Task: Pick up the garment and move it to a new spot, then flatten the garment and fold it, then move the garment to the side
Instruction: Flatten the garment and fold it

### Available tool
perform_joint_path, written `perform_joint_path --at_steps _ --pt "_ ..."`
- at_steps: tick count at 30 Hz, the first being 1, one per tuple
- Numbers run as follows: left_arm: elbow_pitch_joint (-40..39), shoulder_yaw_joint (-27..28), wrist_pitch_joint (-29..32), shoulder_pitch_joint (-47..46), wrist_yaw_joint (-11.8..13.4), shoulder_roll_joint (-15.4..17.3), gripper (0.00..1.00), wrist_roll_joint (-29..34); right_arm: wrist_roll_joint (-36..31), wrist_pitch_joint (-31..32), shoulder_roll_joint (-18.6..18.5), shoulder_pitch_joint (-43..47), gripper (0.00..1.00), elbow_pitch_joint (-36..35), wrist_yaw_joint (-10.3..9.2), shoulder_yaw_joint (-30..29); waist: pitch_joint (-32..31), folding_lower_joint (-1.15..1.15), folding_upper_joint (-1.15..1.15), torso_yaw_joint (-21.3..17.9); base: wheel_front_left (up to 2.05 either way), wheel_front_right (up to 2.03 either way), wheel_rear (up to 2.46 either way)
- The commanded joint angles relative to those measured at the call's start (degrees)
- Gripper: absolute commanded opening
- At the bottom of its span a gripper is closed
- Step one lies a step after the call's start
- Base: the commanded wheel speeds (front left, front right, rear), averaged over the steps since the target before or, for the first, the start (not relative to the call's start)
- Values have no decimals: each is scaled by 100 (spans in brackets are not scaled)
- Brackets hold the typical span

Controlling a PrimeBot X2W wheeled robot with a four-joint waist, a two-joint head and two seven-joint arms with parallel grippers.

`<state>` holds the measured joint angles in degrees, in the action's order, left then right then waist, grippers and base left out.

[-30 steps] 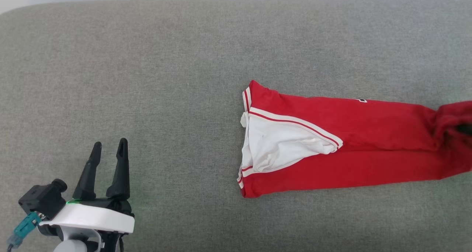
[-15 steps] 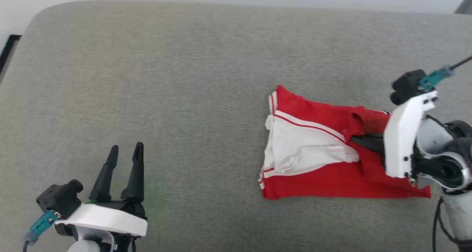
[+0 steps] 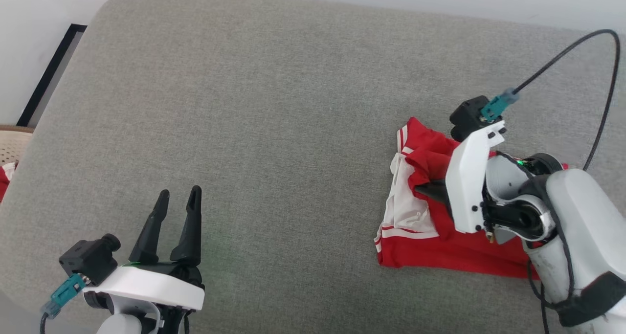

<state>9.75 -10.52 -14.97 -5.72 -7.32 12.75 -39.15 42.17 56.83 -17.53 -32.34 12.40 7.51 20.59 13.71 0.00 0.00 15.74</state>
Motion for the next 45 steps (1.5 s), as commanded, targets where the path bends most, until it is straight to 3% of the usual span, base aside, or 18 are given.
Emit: perform_joint_path --at_steps 1,2,3,12,24,36,45 --pt "-2 8 -24 -83 -20 -5 100 -29 -27 -74 19 -81 31 56 -5 40 13 0 0 14 0 0 0" --pt "-1 8 -24 -84 -20 -10 100 -40 -27 -114 14 -121 90 107 -5 72 20 0 0 18 0 0 0" --pt "-7 18 -24 -87 -20 -11 100 -50 -2 -140 13 -159 100 135 -4 120 28 0 0 19 0 0 0" --pt "-67 183 -24 15 -20 37 100 -60 413 -230 -193 -249 100 -247 -4 216 25 0 0 -214 0 0 0" --pt "-197 343 -24 123 -20 169 100 -10 374 -1019 -594 245 100 -949 -5 -538 -65 0 0 -709 0 0 0" --pt "-215 521 -24 312 -20 366 100 104 284 -2739 -742 1191 100 -1138 -4 -1299 -321 0 0 -1218 0 0 0" --pt "-231 659 -24 556 -21 460 100 198 -149 -4513 -916 1788 100 -925 -4 -1298 -623 0 0 -1412 0 0 0"
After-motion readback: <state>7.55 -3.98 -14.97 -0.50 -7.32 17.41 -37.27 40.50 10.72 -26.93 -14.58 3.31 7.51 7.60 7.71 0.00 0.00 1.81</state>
